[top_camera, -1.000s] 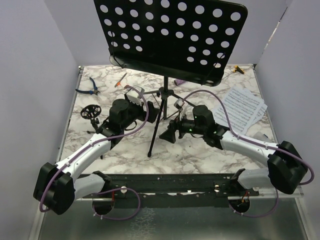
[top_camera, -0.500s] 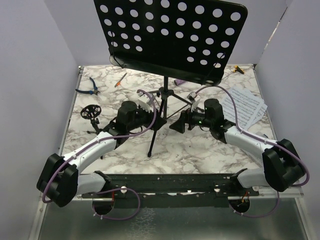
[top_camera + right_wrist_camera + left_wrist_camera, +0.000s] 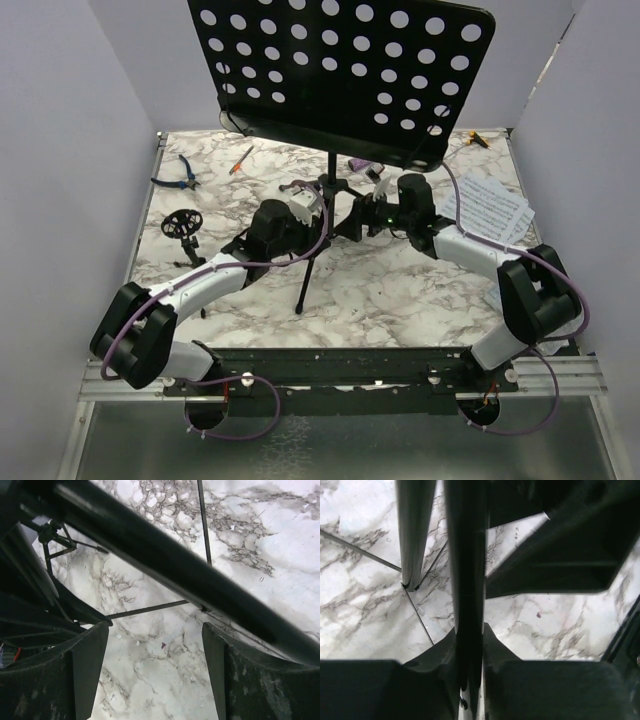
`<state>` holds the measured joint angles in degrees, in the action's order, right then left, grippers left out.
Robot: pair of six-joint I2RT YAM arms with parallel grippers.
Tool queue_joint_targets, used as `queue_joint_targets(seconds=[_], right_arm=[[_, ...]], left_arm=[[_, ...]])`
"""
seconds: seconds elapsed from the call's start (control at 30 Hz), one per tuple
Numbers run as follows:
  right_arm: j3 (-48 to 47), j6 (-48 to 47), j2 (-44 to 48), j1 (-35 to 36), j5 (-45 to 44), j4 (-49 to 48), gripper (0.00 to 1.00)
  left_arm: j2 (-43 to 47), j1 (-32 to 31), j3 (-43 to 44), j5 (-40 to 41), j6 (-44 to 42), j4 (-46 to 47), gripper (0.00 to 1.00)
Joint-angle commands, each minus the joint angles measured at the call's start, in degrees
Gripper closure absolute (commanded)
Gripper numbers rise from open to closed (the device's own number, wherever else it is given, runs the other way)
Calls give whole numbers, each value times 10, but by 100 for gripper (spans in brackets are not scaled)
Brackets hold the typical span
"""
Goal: Set up the instrument practice props
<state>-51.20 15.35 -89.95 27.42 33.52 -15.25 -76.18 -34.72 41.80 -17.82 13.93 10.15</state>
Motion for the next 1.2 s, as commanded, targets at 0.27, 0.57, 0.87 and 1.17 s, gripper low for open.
queue_joint_targets(seconds=[0.27, 0.57, 0.87, 1.17], right_arm=[[-95, -22, -70, -35, 14, 28, 21], [-163, -20, -119, -42, 4, 67, 21], [-164, -27, -103, -48, -34, 118, 20], [-91, -30, -30, -53, -106, 146, 20]], left_arm=[[-53, -5, 23, 69, 5, 64, 100], [-114, -5, 59, 109, 39, 102, 100], [-202, -5, 131, 145, 86, 113, 100], [-254, -5, 183, 204, 94, 118, 100]])
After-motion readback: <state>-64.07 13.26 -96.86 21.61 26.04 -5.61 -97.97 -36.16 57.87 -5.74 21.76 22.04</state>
